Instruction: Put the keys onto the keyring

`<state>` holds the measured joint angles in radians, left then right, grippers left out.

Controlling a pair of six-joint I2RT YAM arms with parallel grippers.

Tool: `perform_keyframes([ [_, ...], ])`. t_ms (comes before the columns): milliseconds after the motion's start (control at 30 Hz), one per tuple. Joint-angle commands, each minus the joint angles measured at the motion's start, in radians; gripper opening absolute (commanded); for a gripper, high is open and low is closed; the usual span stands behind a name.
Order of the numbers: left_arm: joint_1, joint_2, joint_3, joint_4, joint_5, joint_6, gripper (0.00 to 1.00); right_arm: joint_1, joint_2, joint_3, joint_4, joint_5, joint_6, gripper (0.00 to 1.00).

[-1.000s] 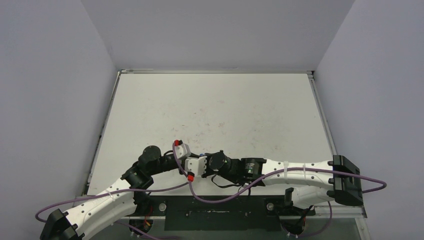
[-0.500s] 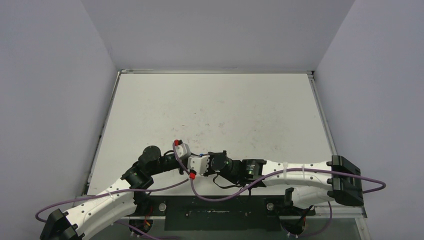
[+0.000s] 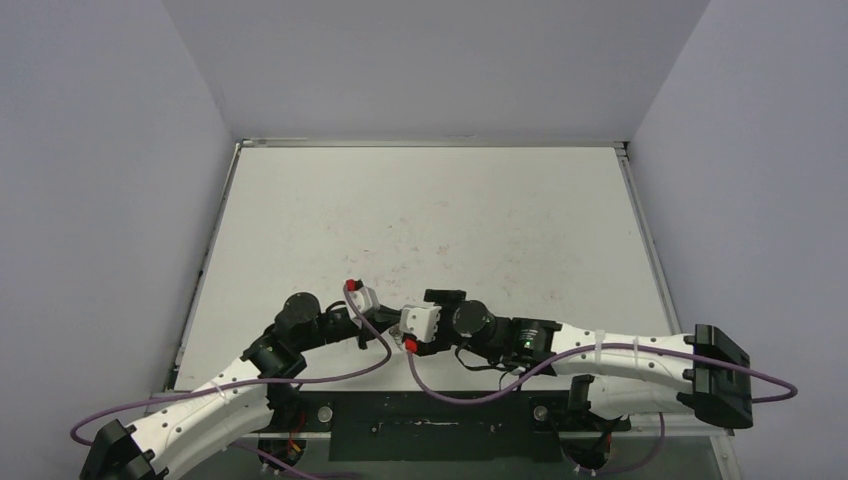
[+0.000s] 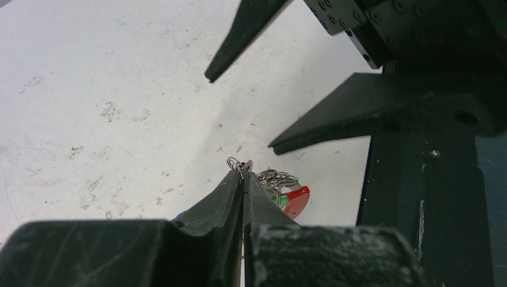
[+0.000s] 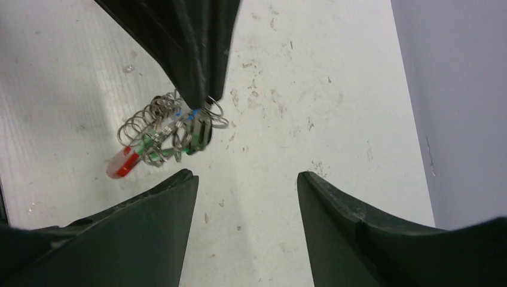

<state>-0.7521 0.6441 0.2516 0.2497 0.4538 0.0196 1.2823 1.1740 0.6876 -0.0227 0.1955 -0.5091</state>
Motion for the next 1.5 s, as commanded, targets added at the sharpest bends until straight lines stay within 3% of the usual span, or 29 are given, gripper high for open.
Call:
perform_keyframes([
  [0, -0.002, -0.024, -0.005, 0.114, 0.033, 0.006, 0.0, -0.121, -0.125, -0.07, 0.152, -0.275, 0.059, 0.65],
  [133, -0.002, -0.033, -0.018, 0.137, 0.071, 0.021, 0.0, -0.23, -0.173, -0.129, 0.216, -0.499, 0.072, 0.68],
  [333, -0.001, -0.029, -0.022, 0.166, 0.138, 0.028, 0.0, -0.308, -0.131, -0.132, 0.258, -0.724, 0.032, 0.62],
  [600, -0.001, -0.03, -0.021, 0.174, 0.164, 0.027, 0.0, -0.377, -0.034, -0.063, 0.237, -0.982, -0.014, 0.42],
  [833, -0.001, -0.031, -0.022, 0.174, 0.163, 0.026, 0.0, -0.385, -0.004, -0.031, 0.225, -0.999, -0.015, 0.26],
  [1200, -0.002, -0.025, -0.02, 0.176, 0.16, 0.03, 0.0, -0.384, 0.018, -0.014, 0.208, -1.042, -0.018, 0.21],
  [1367, -0.002, -0.024, -0.02, 0.176, 0.158, 0.03, 0.0, -0.385, 0.027, 0.0, 0.187, -1.044, -0.032, 0.01],
  [1467, -0.001, -0.024, -0.019, 0.176, 0.158, 0.03, 0.0, -0.385, 0.025, 0.009, 0.165, -1.031, -0.037, 0.0],
])
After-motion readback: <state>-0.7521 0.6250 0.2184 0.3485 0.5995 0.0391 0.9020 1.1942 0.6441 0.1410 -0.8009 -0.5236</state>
